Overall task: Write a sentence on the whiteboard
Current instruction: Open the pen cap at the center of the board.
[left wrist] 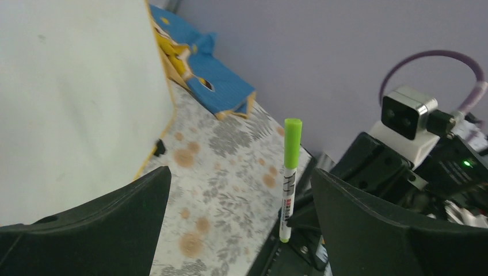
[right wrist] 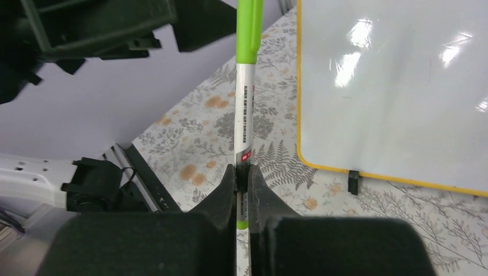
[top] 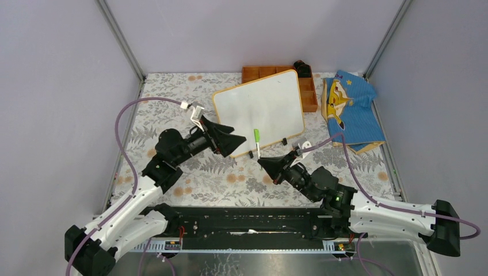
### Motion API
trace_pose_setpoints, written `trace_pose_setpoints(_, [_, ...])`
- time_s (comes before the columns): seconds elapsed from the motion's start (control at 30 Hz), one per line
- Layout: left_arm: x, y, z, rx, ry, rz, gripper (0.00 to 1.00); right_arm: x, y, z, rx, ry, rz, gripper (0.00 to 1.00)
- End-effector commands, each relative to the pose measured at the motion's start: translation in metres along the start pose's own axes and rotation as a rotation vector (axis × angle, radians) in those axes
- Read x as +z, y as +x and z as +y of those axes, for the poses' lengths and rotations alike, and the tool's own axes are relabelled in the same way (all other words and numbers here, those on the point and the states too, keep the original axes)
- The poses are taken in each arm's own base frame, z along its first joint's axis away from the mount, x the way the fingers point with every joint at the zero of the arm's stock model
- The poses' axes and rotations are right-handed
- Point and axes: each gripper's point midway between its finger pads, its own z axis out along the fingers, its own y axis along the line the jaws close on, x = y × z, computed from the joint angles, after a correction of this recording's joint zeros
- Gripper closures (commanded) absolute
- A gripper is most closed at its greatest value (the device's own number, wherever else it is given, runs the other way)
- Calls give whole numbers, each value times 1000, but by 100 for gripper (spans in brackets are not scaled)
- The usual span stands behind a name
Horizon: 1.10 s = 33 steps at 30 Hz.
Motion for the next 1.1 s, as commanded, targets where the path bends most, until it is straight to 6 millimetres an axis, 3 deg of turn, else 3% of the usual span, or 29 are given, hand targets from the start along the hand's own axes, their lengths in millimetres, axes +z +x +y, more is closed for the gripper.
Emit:
trace_pose_setpoints(0.0, [1,-7,-50,-83,249,23,1,0,-33,23,36,-99,-95,100])
trace_pose_setpoints(0.27, [7,-10,-65,-155,339,50,2,5,-31,36,23,-151,-60,100])
trace_pose_setpoints(0.47, [9,0,-63,-167,345,88,6,8,-31,42,17,-169,-48,100])
trace_pose_setpoints(0.73, [9,5,-62,-172,348,103,19,15,-29,47,9,-175,-19,100])
trace_pose_setpoints(1.07, [4,4,-61,-154,335,86,42,17,-27,48,8,-177,-4,100])
